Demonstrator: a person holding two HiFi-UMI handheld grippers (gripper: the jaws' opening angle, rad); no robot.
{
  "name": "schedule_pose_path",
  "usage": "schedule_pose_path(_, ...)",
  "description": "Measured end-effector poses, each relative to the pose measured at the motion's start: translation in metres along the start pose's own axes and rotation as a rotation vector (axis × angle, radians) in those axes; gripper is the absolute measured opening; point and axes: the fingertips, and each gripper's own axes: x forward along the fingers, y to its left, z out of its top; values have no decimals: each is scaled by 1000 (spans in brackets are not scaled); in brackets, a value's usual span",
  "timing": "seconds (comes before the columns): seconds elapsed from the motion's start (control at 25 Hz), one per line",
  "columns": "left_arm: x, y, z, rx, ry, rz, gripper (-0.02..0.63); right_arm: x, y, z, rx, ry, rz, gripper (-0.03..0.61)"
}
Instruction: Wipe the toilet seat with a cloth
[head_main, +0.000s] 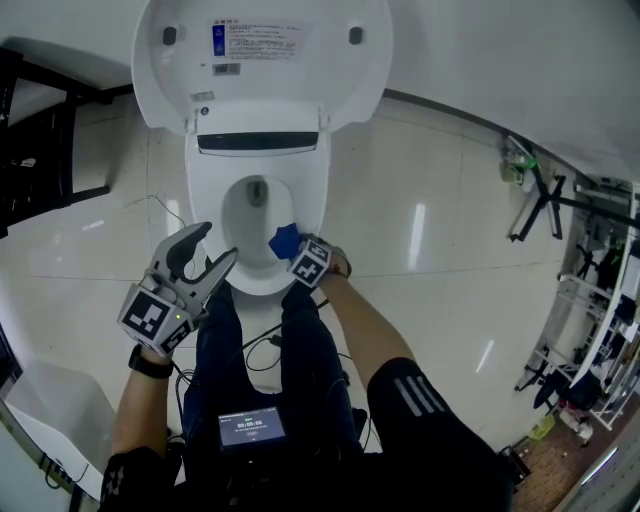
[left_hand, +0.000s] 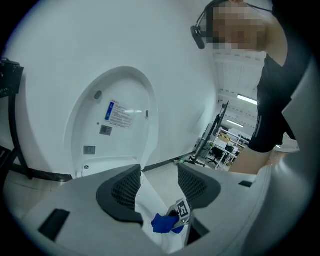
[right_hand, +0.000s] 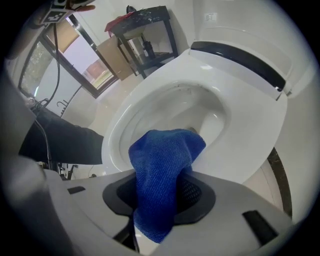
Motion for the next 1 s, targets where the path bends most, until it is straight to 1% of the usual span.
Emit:
schedule_pose_path(0.12, -1, -4, 0, 2, 3, 0, 238, 4, 12, -4, -15, 26, 24, 169)
schedule_pose_path(0.2, -4, -4, 0, 19, 5, 5, 238, 2, 11, -4, 22, 11, 34, 169)
schedule_pose_path(0.28, -7, -6, 3, 38, 3, 11, 238, -5, 5, -1, 82, -43, 30, 169)
schedule_pose_path(0.36, -14, -4, 7, 67, -10, 18, 238, -23, -5, 8, 147, -122, 8, 169)
schedule_pose_path(0.48, -25, -5, 18, 95, -20, 25, 238, -82, -25, 41, 191, -262, -64, 169)
schedule_pose_path(0.6, -30, -19, 48, 91, -47, 25, 238, -144, -37, 64, 197, -373, -110, 169)
schedule_pose_path(0.64, -32, -23, 58, 105, -59, 26, 238, -165, -39, 70, 199, -407, -122, 169)
schedule_pose_path(0.72, -39, -28, 77, 142, -77, 28, 238, -209, -42, 81, 199, -463, -149, 169)
schedule_pose_path(0.84, -52, -37, 107, 173, -100, 28, 238, -268, -41, 94, 192, -525, -193, 169)
schedule_pose_path(1.0, -70, -49, 149, 214, -129, 30, 238, -343, -38, 109, 139, -619, -262, 169)
